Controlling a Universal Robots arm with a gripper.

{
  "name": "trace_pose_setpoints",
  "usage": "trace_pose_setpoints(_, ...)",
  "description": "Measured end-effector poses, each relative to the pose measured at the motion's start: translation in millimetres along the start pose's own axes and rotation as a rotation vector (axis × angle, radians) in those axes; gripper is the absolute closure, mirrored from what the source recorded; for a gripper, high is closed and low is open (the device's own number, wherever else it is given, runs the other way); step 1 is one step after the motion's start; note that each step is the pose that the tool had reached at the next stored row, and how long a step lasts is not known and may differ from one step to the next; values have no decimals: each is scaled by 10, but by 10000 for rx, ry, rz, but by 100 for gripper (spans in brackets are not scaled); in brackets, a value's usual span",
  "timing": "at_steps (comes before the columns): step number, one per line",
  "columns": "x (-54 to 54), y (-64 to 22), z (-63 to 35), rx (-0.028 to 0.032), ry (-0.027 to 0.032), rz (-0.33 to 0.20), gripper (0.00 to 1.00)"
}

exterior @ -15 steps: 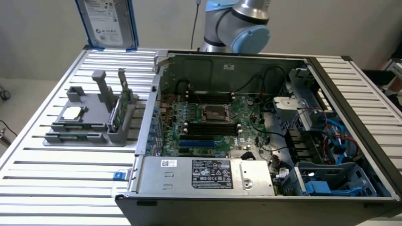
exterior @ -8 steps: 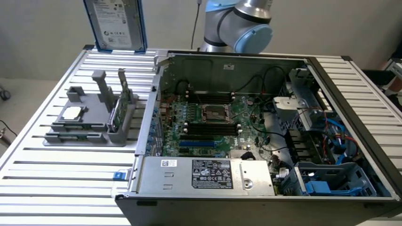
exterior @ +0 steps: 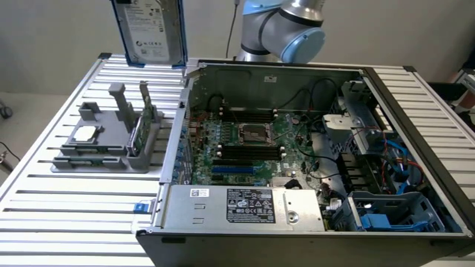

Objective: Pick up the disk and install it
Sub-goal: 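Pick up the disk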

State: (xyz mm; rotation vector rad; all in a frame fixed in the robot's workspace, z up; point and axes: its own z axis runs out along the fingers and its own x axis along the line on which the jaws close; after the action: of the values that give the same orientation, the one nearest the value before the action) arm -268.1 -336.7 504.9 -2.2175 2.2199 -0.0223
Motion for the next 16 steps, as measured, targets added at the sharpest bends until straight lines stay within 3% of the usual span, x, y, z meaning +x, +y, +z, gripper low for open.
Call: trace_pose_setpoints(16,352,-623,-7,1,-8,0,67)
